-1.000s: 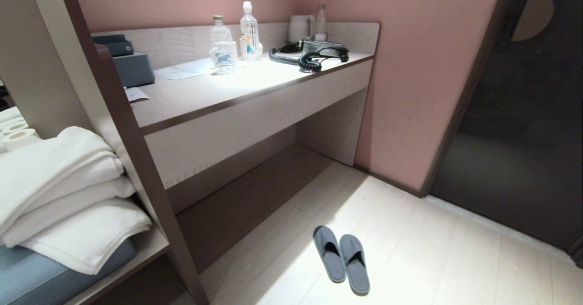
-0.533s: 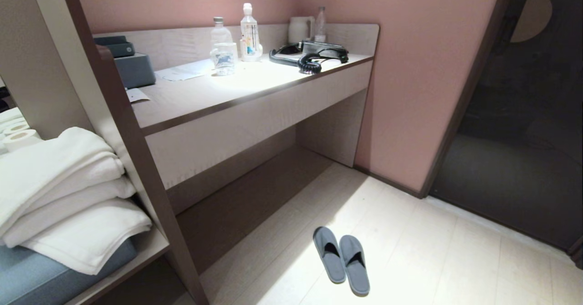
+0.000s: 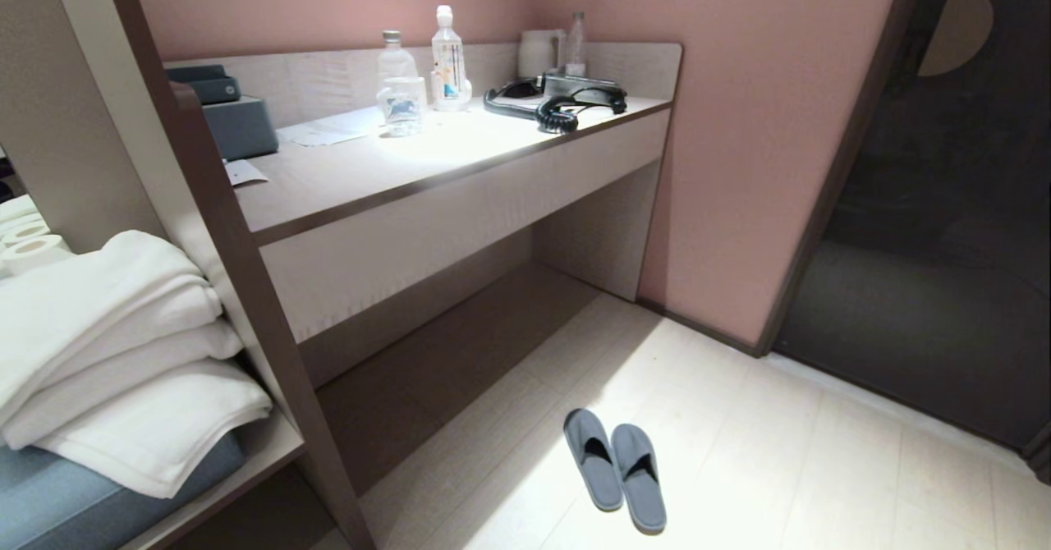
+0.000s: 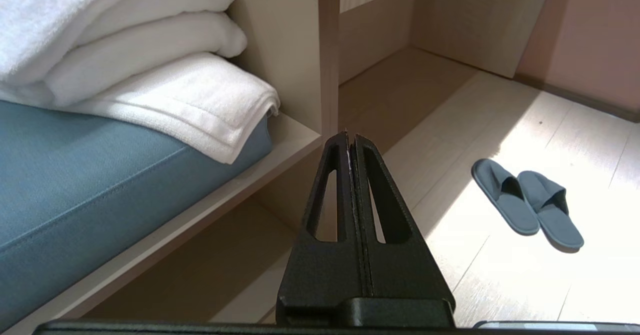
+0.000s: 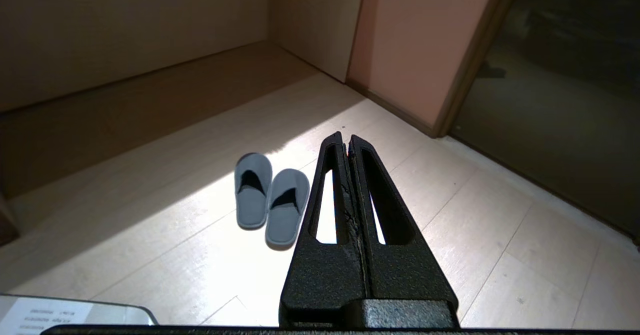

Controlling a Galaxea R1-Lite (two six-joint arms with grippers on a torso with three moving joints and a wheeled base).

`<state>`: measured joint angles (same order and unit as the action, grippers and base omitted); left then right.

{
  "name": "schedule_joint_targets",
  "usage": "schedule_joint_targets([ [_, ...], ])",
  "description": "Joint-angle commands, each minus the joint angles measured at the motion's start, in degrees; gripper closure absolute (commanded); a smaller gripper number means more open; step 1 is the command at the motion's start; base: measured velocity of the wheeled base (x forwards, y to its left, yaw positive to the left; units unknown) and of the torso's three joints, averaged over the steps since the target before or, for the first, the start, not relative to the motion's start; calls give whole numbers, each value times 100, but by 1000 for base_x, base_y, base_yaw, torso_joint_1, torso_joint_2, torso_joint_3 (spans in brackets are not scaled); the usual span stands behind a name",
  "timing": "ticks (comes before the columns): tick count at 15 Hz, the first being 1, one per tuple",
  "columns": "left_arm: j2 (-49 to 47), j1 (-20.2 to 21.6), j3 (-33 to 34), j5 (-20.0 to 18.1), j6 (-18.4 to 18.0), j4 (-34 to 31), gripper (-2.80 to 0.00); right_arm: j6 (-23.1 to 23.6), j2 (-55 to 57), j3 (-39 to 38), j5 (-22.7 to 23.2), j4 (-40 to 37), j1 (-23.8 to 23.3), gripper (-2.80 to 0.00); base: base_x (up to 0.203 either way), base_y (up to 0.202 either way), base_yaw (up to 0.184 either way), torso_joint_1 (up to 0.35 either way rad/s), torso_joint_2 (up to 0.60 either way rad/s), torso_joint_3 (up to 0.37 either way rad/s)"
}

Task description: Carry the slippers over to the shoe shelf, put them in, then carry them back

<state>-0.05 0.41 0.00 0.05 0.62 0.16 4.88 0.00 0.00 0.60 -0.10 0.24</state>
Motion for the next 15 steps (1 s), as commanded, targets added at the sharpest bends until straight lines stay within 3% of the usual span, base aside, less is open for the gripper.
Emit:
schedule_joint_targets([
  [1, -4, 2, 0, 4, 7, 2, 0, 2, 9, 0, 2, 1, 2, 0, 0, 0, 0, 0, 0, 0],
  [15, -4, 2, 0, 4, 17, 2, 0, 5, 9, 0, 2, 1, 2, 0, 1, -9, 165, 1, 2, 2],
])
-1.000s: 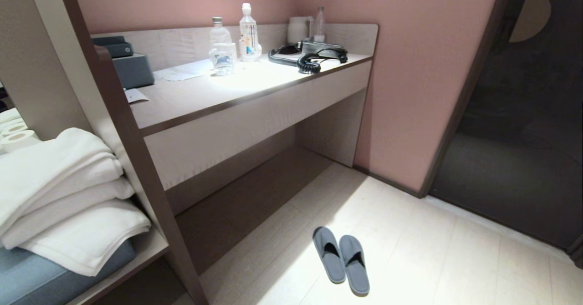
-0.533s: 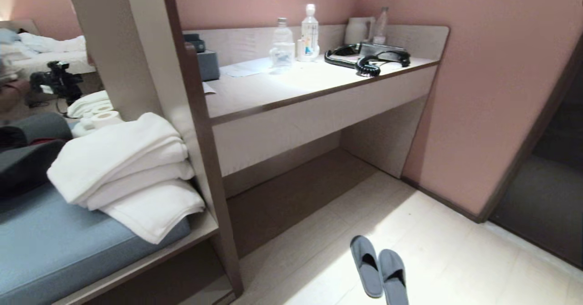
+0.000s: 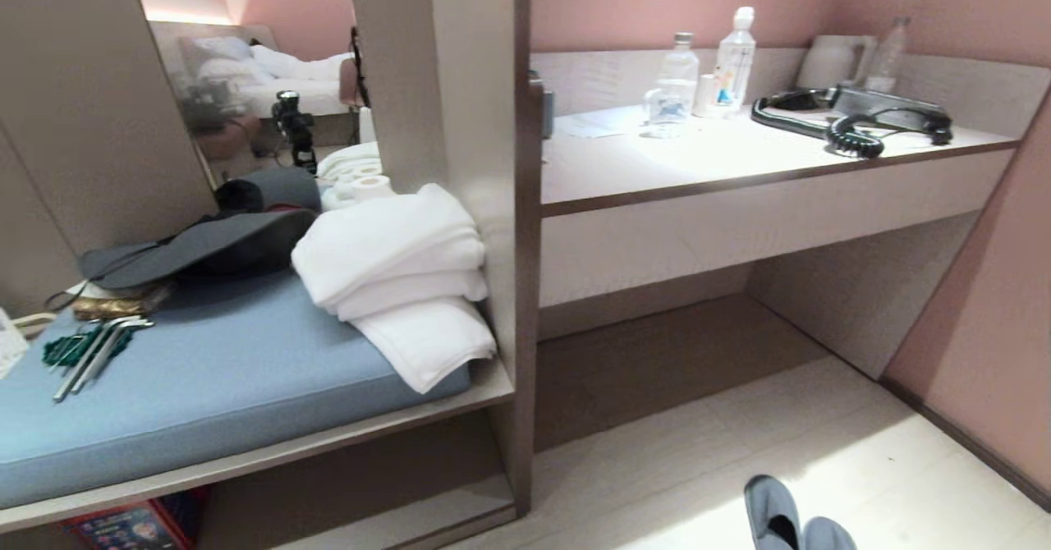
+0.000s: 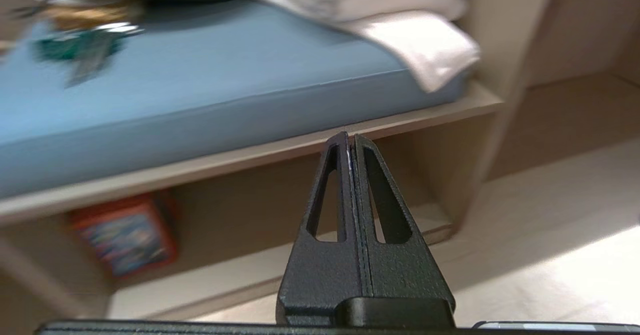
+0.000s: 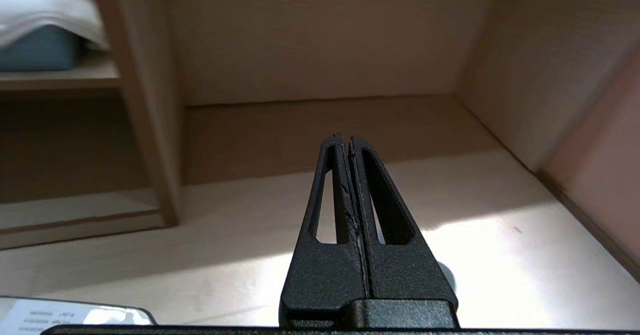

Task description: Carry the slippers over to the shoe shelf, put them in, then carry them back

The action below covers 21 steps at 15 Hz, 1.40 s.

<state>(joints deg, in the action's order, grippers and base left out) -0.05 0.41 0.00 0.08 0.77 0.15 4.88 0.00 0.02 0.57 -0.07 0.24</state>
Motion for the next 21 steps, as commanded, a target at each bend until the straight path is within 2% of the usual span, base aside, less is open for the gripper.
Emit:
schedule_joint_targets([
  [1, -4, 2, 0, 1, 2, 2, 0, 5, 9, -2, 4, -1, 2, 0, 0, -8, 180, -2, 2, 7],
  [8, -4, 2, 0, 1, 11, 2, 0, -31, 9, -2, 4, -1, 2, 0, 1, -8, 155, 3, 4, 3],
  [18, -4, 2, 0, 1, 29, 2, 0, -154, 9, -2, 4, -1, 2, 0, 0, 0, 0, 0, 0, 0],
  [21, -4, 2, 0, 1, 29, 2, 0, -154, 9, -2, 4, -1, 2, 0, 1, 123, 2, 1, 2, 5],
])
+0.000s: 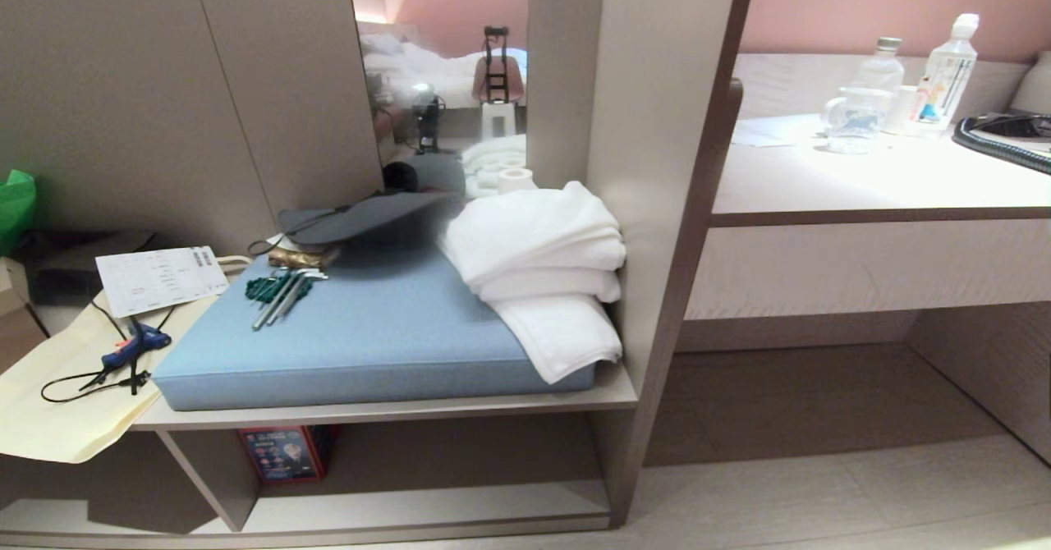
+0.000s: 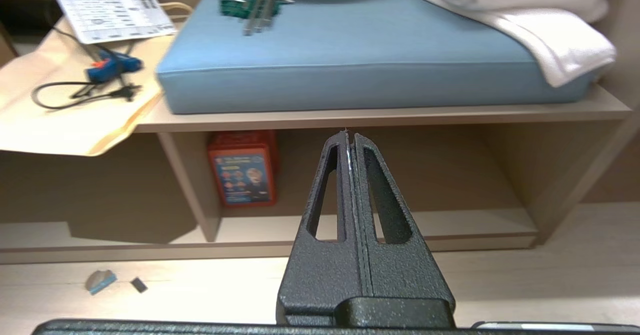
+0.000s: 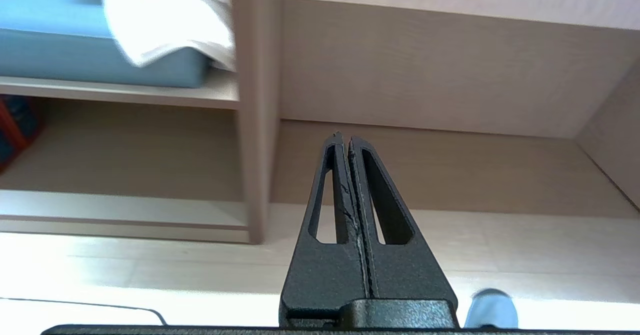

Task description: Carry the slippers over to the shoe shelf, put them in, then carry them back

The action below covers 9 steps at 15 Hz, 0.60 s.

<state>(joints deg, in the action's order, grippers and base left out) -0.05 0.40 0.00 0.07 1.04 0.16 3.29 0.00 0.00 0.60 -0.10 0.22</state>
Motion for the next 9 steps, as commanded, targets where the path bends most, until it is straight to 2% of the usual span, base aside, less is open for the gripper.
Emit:
schedule_joint_targets([
  [1, -4, 4, 0, 1, 2, 2, 0, 5, 9, 0, 2, 1, 4, 0, 0, 198, -3, 1, 0, 6],
  [9, -4, 4, 0, 1, 2, 2, 0, 5, 9, 0, 2, 1, 4, 0, 0, 197, -2, 5, 3, 4],
])
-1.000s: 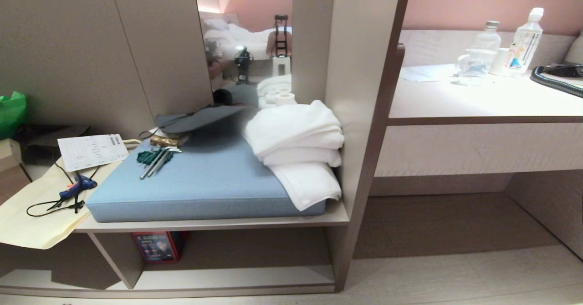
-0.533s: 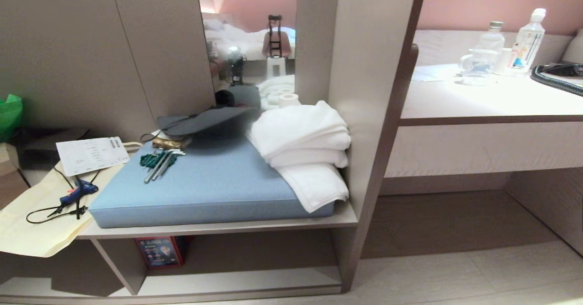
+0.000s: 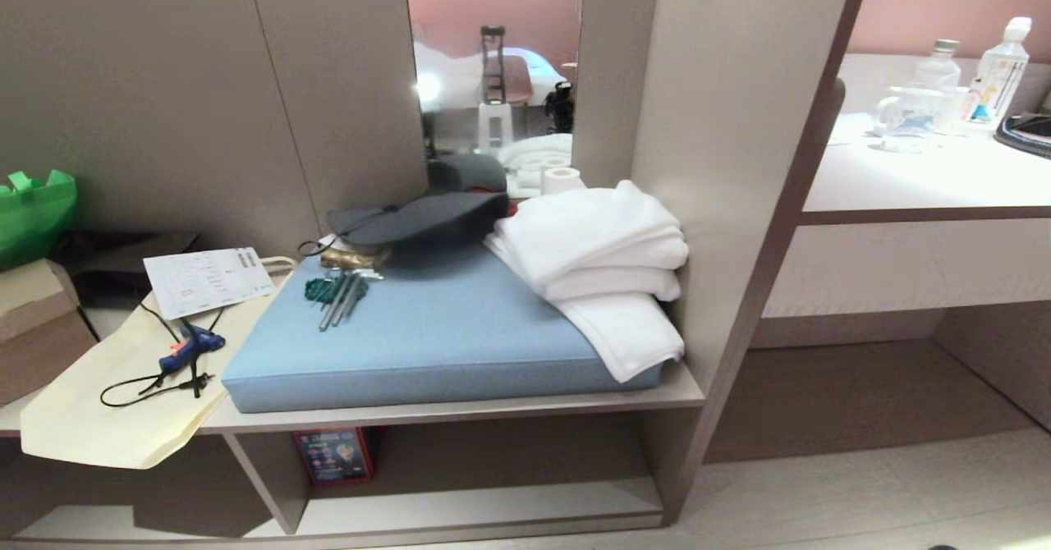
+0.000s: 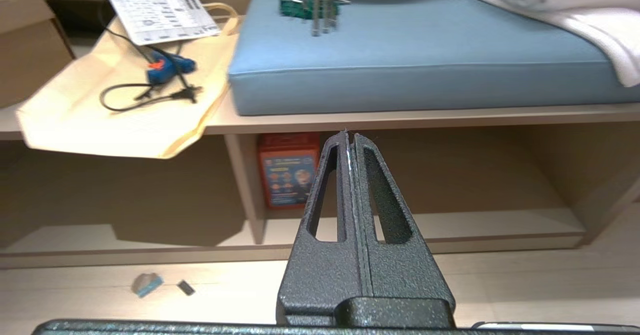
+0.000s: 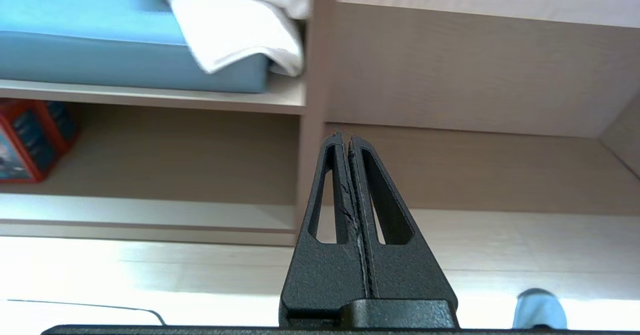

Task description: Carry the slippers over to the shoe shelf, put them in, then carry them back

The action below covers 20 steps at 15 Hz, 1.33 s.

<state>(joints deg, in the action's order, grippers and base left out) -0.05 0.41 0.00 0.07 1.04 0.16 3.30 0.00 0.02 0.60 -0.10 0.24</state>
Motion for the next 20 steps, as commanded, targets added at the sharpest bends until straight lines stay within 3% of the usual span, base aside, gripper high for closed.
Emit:
schedule_joint_targets([
  [1, -4, 2, 0, 1, 2, 2, 0, 4, 9, -2, 2, 1, 2, 0, 0, 198, 0, 7, -1, 2],
  [11, -4, 2, 0, 1, 2, 2, 0, 4, 9, -2, 2, 1, 2, 0, 0, 191, -1, 3, 0, 3],
  [20, -4, 2, 0, 1, 2, 2, 0, 4, 9, -2, 2, 1, 2, 0, 0, 11, 0, 0, 0, 0],
])
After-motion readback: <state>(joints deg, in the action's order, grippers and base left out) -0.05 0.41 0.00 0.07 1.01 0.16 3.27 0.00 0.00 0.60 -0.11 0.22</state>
